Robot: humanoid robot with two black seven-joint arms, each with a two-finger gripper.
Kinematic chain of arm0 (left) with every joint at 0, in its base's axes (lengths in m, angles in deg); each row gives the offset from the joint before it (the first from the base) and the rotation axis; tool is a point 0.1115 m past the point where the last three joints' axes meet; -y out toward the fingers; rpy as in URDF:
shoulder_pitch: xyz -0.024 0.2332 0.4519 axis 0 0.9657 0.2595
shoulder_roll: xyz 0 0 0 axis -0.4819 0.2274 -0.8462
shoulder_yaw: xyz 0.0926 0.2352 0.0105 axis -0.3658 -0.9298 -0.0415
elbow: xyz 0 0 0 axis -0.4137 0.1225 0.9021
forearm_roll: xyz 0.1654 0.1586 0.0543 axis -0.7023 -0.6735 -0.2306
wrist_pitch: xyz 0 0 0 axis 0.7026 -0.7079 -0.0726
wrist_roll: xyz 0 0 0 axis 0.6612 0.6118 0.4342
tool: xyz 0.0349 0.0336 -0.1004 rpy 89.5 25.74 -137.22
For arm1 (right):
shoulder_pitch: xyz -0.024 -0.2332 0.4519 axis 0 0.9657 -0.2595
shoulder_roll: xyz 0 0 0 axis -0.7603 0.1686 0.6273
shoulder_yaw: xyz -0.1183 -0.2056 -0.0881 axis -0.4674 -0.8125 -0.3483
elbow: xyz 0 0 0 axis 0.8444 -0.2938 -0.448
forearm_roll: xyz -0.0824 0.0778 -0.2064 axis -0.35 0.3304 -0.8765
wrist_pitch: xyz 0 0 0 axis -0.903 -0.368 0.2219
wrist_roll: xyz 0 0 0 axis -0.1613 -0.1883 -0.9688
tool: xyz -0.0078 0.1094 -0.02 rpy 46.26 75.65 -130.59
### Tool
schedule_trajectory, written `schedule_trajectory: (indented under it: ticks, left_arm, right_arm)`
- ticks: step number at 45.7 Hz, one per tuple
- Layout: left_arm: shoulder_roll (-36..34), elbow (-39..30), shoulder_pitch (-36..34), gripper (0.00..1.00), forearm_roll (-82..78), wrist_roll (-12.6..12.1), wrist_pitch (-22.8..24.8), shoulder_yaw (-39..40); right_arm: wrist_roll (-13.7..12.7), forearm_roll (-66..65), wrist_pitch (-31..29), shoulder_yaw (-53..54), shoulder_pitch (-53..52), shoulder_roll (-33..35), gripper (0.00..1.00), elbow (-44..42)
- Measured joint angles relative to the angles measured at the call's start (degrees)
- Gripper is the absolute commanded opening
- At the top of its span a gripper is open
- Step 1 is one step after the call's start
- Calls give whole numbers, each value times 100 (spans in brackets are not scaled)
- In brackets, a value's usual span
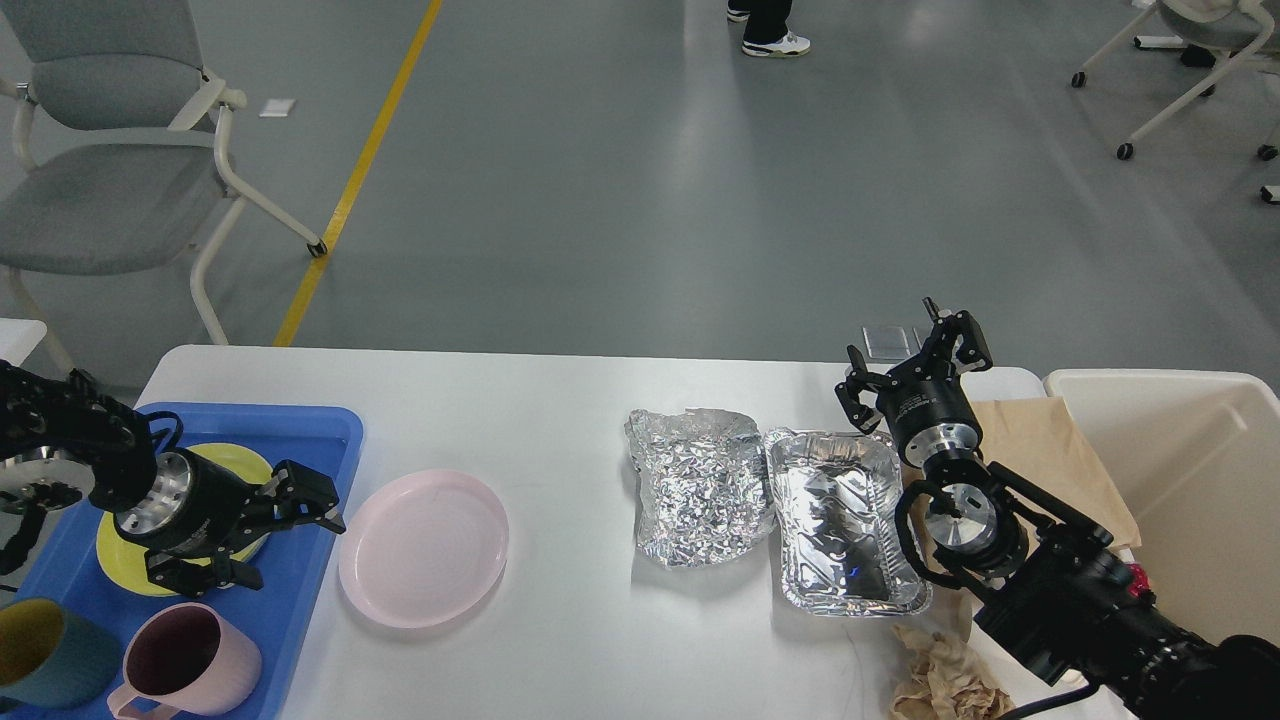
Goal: Tidy desktop
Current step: 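Open the left gripper and move it to the pink plate rim, then grasp the rim of the pink plate with the left gripper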
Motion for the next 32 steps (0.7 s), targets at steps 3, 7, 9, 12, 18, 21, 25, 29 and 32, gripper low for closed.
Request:
schedule_trajectory:
  ticks: [3,7,9,12,18,21,25,29,32]
  left_arm:
    - [162,-23,253,97,288,-185,-477,146]
    - [320,-85,529,97,468,-263,-1003,342]
    - [361,-122,606,97,505,-274,-1159,453]
    - [393,-201,689,97,566,-283,-1304,634]
    - [430,-293,797,96,674,-293,-1378,836]
    - [496,-299,918,96,687,-293,-1390,861]
    - [647,-308,1081,96,691,-293,-1395,877]
    - [705,-334,1159,96,695,-284,-1404,881]
    - [707,-359,1186,93,700,-260,-1413,873]
  right_arm:
    - [0,0,0,0,0,0,100,0]
    - [0,0,0,0,0,0,100,0]
    - [0,0,0,0,0,0,100,0]
    - [0,0,0,0,0,0,100,0]
    - [0,0,0,0,0,0,100,0]
    - [0,0,0,0,0,0,100,0]
    - [0,0,0,0,0,0,100,0]
    - [0,0,0,0,0,0,100,0]
    - [0,0,0,0,0,0,100,0]
